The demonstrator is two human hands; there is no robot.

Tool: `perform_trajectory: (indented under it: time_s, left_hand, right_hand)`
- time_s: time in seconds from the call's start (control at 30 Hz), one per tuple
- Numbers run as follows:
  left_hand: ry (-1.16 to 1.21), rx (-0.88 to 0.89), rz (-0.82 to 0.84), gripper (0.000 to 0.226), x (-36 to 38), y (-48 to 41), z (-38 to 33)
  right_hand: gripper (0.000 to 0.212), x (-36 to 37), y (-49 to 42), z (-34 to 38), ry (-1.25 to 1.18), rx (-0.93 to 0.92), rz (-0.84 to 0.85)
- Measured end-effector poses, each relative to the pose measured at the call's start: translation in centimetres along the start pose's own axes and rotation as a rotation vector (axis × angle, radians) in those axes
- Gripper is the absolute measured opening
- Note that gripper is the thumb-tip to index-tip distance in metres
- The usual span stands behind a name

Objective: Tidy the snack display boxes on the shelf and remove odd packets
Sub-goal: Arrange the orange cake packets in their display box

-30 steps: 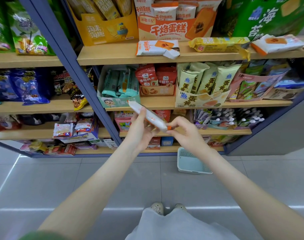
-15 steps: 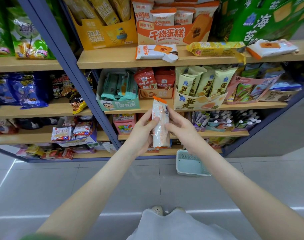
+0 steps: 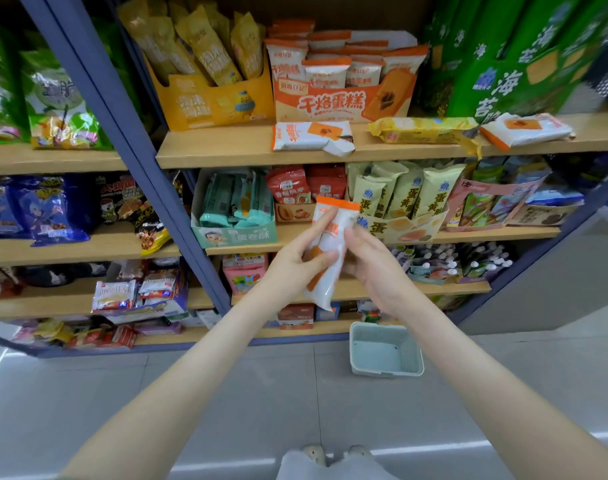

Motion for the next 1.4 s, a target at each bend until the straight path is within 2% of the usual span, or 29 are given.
perform_trajectory:
  time_s: [0.1, 0.2, 0.27, 0.37, 0.47, 0.6, 0.8, 0.9, 1.0, 1.1, 1.17, 1.23, 1.3, 1.4]
  left_hand:
    - [-0.217, 0.157, -0.029, 0.073, -0.7, -2.2, -3.4]
    - [-0.304, 0.325, -0.090, 0.079, -1.6, -4.9, -7.8]
    - [-0.444, 0.437, -0.182, 0.072, -2.3, -6.9, -10.5]
    - [-0.717, 0.635, -0.415, 0.052, -3.5, -10.2, -13.7]
    - [-0.967, 0.703, -0.598, 0.044, -4.0, -14.8, -15.2]
    - [-1.283, 0.556, -0.608, 0.049, -3.8, -20.7, -15.4]
    - [-1.579, 0.374, -0.440, 0.061, -4.0, -26.0, -15.1]
    - [-1.611, 0.256, -0.346, 0.069, -4.7, -27.4, -13.7]
    - [-1.602, 0.236, -0.356, 0.073, -4.8, -27.9, -13.2]
    - [-1.557, 0.239, -0.452, 0.072, -5.0, -28.3, -13.4]
    - [-1.514, 0.175, -0.444, 0.075, -5.3, -28.3, -13.3]
    - [-1.531, 0.220, -0.462, 0.079, -5.6, -28.6, -13.9]
    - [-1.597, 0.263, -0.407, 0.086, -5.6, -29.3, -14.2]
    - [-1.605, 0.230, -0.296, 0.087, -5.6, -30.2, -13.4]
  right_hand:
    - [0.021, -1.3, -1.1, 4.6, 0.248, -0.149, -0.131]
    - [0.025, -3.1, -1.3, 10.7, 0.366, -0.391, -0.218]
    - [0.028, -4.2, -0.8, 15.4, 0.423, -0.658, -0.266]
    - [0.028, -5.5, -0.5, 21.1, 0.526, -1.038, -0.288]
    - [0.024, -7.4, -2.8, 23.9, 0.592, -1.200, -0.269]
    - [0.028, -9.5, -8.5, 26.2, 0.631, -1.211, -0.216]
    - [0.035, -12.3, -17.3, 27.1, 0.642, -0.908, -0.245]
    - [0.053, -13.5, -19.2, 27.4, 0.579, -0.851, -0.249]
    - [0.064, -13.8, -19.4, 27.9, 0.577, -0.931, -0.252]
    - [0.062, -13.6, -19.1, 27.8, 0.674, -1.032, -0.252]
    - [0.060, -13.5, -19.0, 27.4, 0.763, -1.074, -0.249]
    - [0.053, -13.8, -19.5, 26.9, 0.813, -1.071, -0.228]
    - [0.051, -13.9, -19.9, 26.1, 0.851, -1.047, -0.187]
    - [0.051, -13.8, -19.8, 25.6, 0.903, -1.053, -0.204]
Point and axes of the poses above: each hand's wrist, its own y-axis away from the middle knuckle, its own x-axis out of the palm, z = x × y, the point moved 7 cm from there along -y, towards the middle knuckle, and after that the axes turned 8 degrees about -y, right-handed, at the moved point
